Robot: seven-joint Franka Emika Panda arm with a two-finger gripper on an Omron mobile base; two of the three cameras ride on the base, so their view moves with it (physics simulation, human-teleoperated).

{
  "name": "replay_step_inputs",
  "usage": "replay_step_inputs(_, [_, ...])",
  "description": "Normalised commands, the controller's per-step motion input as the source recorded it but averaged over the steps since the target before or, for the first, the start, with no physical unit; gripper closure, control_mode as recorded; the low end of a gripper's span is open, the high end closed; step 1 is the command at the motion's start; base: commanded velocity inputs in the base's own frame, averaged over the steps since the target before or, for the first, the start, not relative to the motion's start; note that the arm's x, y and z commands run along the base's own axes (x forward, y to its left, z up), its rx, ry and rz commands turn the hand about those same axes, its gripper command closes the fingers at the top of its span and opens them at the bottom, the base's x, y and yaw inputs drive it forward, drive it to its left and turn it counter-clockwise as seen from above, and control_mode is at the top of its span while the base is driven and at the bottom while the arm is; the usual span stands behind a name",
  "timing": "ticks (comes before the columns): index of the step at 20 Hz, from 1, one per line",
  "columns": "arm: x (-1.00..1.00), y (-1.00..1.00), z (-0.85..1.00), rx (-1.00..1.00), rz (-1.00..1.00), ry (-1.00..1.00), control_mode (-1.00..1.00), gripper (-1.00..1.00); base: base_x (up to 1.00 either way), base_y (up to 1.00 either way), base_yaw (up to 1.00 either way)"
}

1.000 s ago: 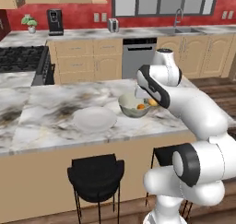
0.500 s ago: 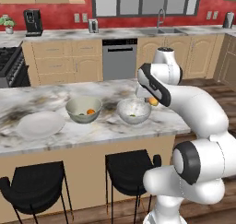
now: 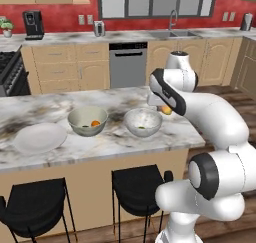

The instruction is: Take the fruits from the plate on the dining counter and place two fruits in each bowl.

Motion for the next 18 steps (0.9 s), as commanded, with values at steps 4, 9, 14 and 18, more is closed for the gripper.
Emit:
replay_step_inputs(4, [0.21, 0.16, 0.00, -0.01, -0.03, 0.00, -1.00, 1.00, 0.34, 0.36, -0.04])
replay_step_inputs(9, [1.00, 0.61, -0.07, 0.00, -0.06, 0.01, -1.00, 1.00, 0.00, 0.00, 0.00])
replay_step_inputs(14, [0.99, -0.04, -0.40, 0.00, -0.03, 0.09, -1.00, 1.00, 0.00, 0.00, 0.00])
replay_step_inputs(18, [0.81, -0.04, -0.92, 0.00, -0.03, 0.02, -1.00, 1.00, 0.00, 0.00, 0.00])
